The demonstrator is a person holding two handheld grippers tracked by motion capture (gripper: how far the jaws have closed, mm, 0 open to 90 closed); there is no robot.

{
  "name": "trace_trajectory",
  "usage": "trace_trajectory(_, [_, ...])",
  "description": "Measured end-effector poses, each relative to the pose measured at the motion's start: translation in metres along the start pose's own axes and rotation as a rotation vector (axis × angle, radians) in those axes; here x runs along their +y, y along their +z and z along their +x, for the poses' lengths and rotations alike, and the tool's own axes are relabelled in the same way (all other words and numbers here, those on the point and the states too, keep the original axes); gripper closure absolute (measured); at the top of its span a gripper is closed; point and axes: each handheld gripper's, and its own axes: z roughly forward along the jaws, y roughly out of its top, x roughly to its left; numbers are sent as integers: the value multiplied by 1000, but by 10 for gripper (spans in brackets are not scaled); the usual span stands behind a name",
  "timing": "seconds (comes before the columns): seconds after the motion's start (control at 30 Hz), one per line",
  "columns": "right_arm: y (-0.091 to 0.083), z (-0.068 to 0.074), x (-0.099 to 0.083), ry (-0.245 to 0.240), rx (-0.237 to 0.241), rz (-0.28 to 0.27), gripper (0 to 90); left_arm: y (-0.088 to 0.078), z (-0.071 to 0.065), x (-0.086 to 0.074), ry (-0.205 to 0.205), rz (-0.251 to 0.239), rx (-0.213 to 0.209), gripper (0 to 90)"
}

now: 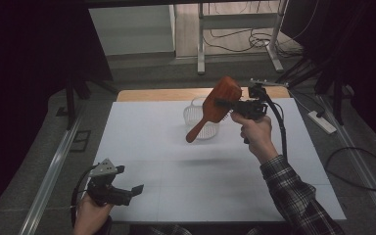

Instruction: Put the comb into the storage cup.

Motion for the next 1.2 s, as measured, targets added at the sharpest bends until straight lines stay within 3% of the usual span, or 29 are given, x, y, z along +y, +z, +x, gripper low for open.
trace_trajectory(0.57, [8, -10, 21, 4, -47, -31, 533, -3, -3, -2, 22, 6, 22, 0])
trace_trajectory(1.2, [21, -18, 38, -4, -101, -53, 533, -4, -2, -2, 9, 30, 32, 0])
